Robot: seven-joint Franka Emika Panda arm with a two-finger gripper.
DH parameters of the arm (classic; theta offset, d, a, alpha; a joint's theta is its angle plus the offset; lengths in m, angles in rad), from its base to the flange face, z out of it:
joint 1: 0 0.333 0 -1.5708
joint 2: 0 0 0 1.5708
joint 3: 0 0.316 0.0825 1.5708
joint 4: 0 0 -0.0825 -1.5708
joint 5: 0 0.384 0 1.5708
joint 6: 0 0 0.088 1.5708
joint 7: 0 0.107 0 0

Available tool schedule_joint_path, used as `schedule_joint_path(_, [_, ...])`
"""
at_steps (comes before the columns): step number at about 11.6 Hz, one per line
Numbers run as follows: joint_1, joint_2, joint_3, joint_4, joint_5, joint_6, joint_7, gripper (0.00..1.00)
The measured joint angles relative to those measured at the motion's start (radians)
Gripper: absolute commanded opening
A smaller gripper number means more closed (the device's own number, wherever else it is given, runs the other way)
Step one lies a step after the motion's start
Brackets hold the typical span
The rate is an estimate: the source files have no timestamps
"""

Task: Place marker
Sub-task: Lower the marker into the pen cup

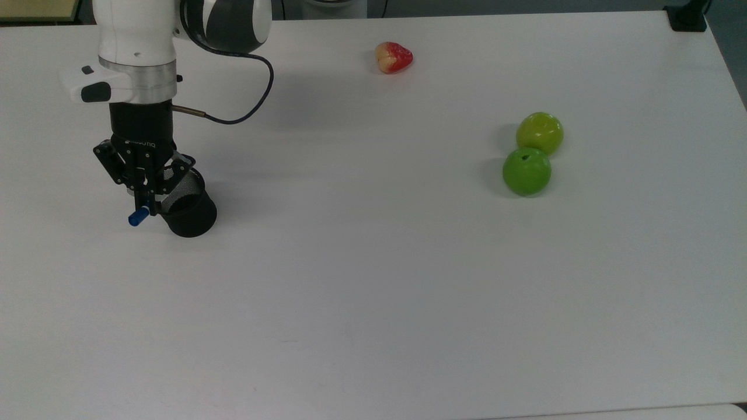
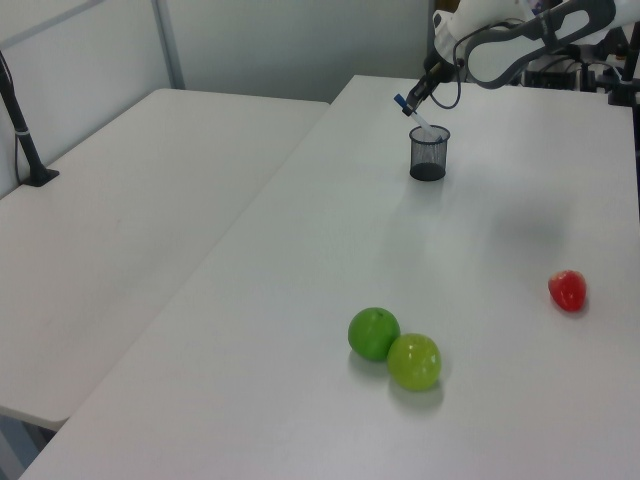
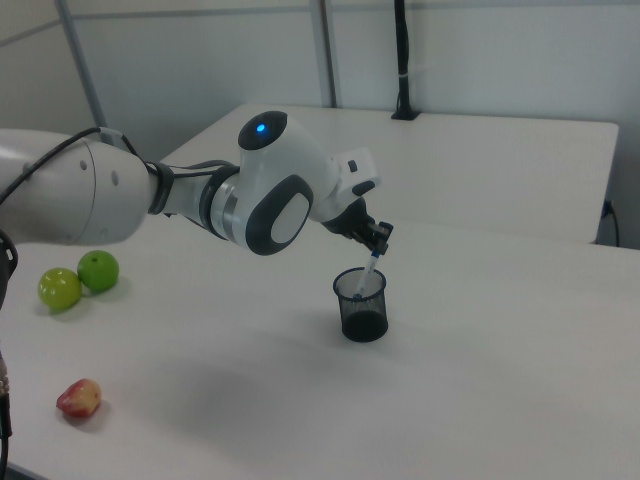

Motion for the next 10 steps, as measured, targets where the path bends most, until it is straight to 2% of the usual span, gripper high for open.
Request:
schedule_joint_path(4, [0.006,0.004,0.007,-0.01,0.0,0.0,0.0,0.2])
schedule_joint_path(5, [0.007,0.004,0.007,-0.011,0.0,0.0,0.001,0.25])
schedule_joint_path(6, [0.007,0.004,0.007,-0.011,0.0,0.0,0.001,0.34])
schedule_joint_path(8, [0.007,0.004,0.007,-0.011,0.0,0.0,0.001,0.62])
schedule_joint_path(9, [0.007,0.004,0.007,-0.011,0.0,0.0,0.001,0.85])
schedule_joint_path(10, [0.007,0.004,0.007,-0.011,0.0,0.0,0.002,1.0])
